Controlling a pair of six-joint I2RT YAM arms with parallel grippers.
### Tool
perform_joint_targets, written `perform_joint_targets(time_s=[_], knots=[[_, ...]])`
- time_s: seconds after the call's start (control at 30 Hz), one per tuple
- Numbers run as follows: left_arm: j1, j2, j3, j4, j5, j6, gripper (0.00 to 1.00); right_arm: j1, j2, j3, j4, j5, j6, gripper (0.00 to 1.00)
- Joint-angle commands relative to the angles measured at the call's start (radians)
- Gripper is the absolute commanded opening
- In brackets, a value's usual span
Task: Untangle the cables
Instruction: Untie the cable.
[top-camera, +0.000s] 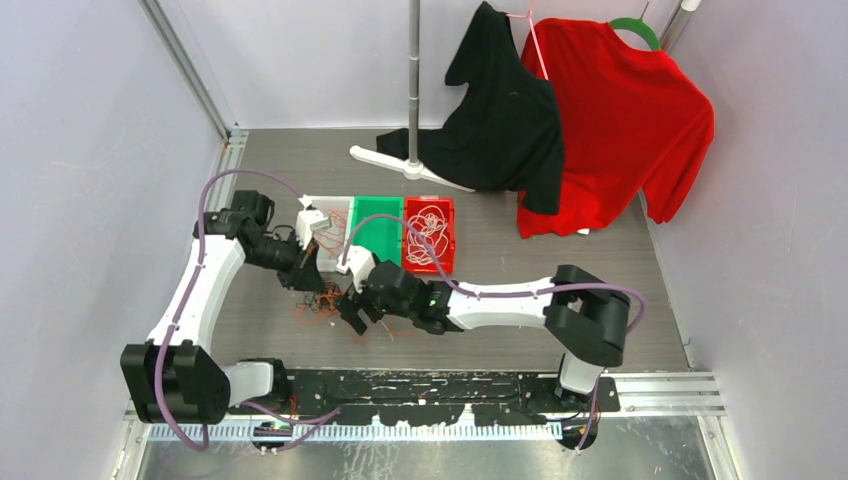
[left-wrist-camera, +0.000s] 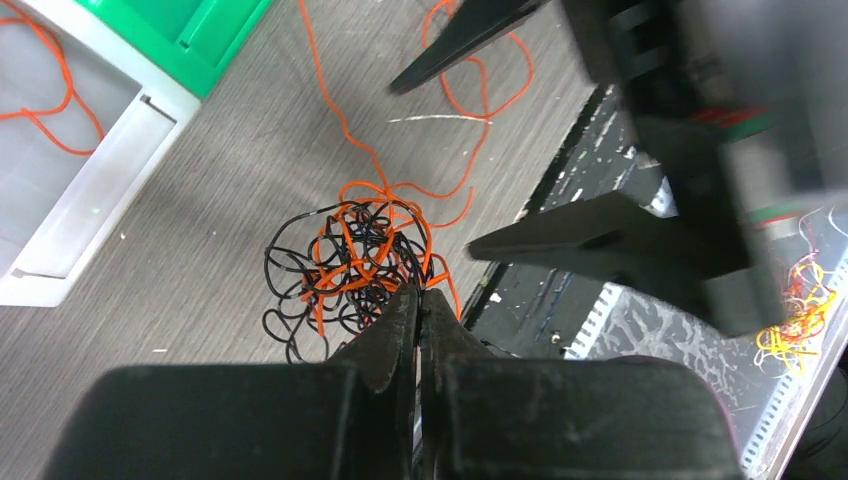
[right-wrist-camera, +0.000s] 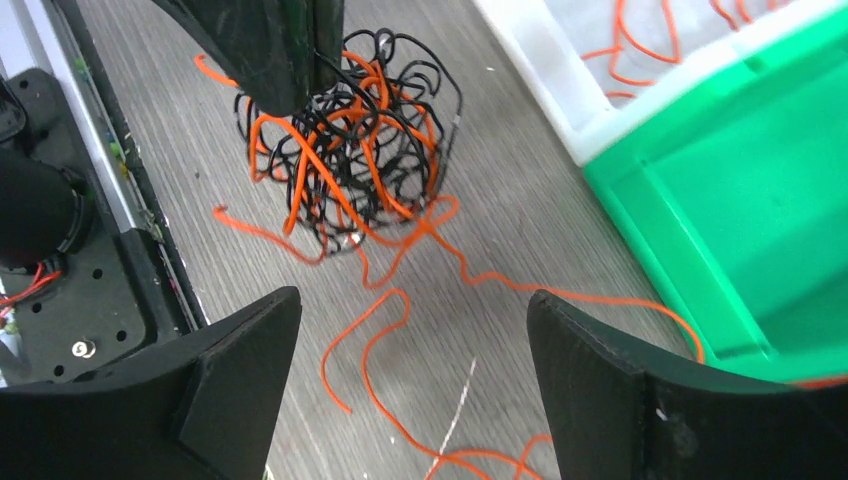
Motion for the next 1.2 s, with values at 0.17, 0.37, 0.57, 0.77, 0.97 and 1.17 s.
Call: perform_joint_targets(time_s=[0.17,0.37,0.57,0.77,0.97,1.17], knots=[[0.004,-0.058,0.128,-0.214,0.159,0.085,0.0,-0.063,0.126,0.141,0.097,-0.205,-0.107,0.78],[0.004,-0.086,0.173,-0.249,0.166,0.084,0.0,-0.065,0.078,0.046,0.195,-0.138,-0.049,0.44],[0.003,-0.104,0.206,-0.255,0.154,0.072,0.0,-0.066,-0.015,-0.084,0.272,-0.115,0.033,0.11],[0.004,-0.133,0.237,-0.176,0.048,0.008,0.0,-0.065,-0.12,-0.199,0.269,-0.088,0.075,0.01],[0.002,-0.167,0.277,-0.084,-0.132,-0.032,0.0,-0.065,-0.244,-0.335,0.271,-0.03,0.118,0.01],[0.004,-0.172,0.308,0.015,-0.338,-0.068,0.0,-0.066,-0.381,-0.438,0.252,0.009,0.161,0.01]])
